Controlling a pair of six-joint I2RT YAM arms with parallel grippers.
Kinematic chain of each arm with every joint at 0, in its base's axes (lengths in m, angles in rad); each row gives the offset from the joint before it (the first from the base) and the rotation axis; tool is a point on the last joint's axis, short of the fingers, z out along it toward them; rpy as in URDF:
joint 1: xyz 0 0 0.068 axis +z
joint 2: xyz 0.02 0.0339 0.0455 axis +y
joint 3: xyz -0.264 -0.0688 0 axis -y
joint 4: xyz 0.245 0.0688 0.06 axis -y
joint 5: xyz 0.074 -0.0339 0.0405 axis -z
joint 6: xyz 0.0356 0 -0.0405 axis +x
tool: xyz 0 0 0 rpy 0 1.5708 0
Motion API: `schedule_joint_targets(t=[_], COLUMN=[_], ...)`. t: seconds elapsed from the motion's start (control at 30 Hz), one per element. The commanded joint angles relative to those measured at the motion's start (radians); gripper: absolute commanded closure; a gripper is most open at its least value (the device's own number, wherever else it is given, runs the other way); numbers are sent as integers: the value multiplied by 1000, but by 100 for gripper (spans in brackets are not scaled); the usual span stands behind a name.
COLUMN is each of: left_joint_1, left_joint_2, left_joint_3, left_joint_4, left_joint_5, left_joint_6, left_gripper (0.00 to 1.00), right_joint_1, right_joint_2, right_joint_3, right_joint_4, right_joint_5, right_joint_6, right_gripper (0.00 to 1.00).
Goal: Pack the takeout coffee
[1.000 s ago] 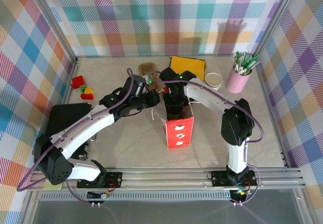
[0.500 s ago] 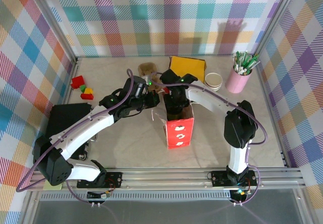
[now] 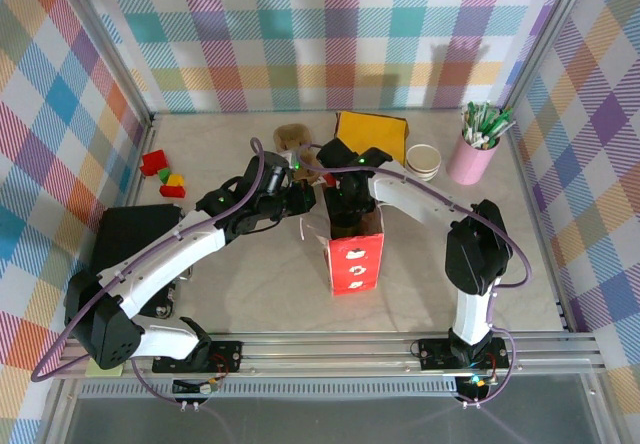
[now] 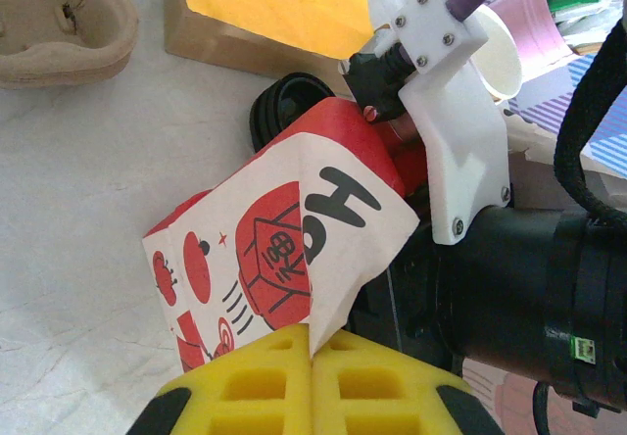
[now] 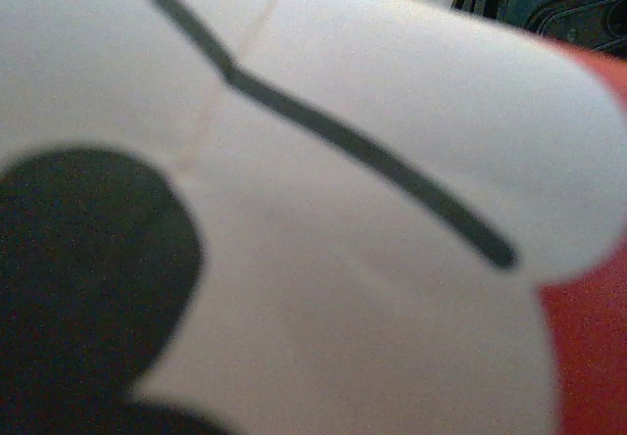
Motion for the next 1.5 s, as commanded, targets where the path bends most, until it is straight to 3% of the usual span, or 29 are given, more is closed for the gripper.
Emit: schedule_joint_targets(t=[0.0, 0.33, 1.2, 1.33, 1.47], left_joint_1=[-15, -19, -68, -73, -73], left_joint_2=[-8, -11, -22, -20, -22], left_joint_3=[-10, -7, 68, 77, 94], left_joint_4=[-17, -28, -114, -110, -116], left_joint_5=[-9, -19, -88, -74, -53], left_joint_6=[16, 22, 44, 49, 46], left_gripper=[98, 98, 97, 91, 76], right_joint_1=[18, 18, 25, 33, 37], right_joint_2=[46, -45, -143, -119, -101], right_joint_3=[-13, 51, 88, 95, 90], right_joint_4=[-105, -153, -144, -155, -158], right_joint_5=[-68, -82, -59, -37, -15], right_joint_6=[24, 14, 22, 14, 15], right_gripper=[32, 21, 14, 13, 13])
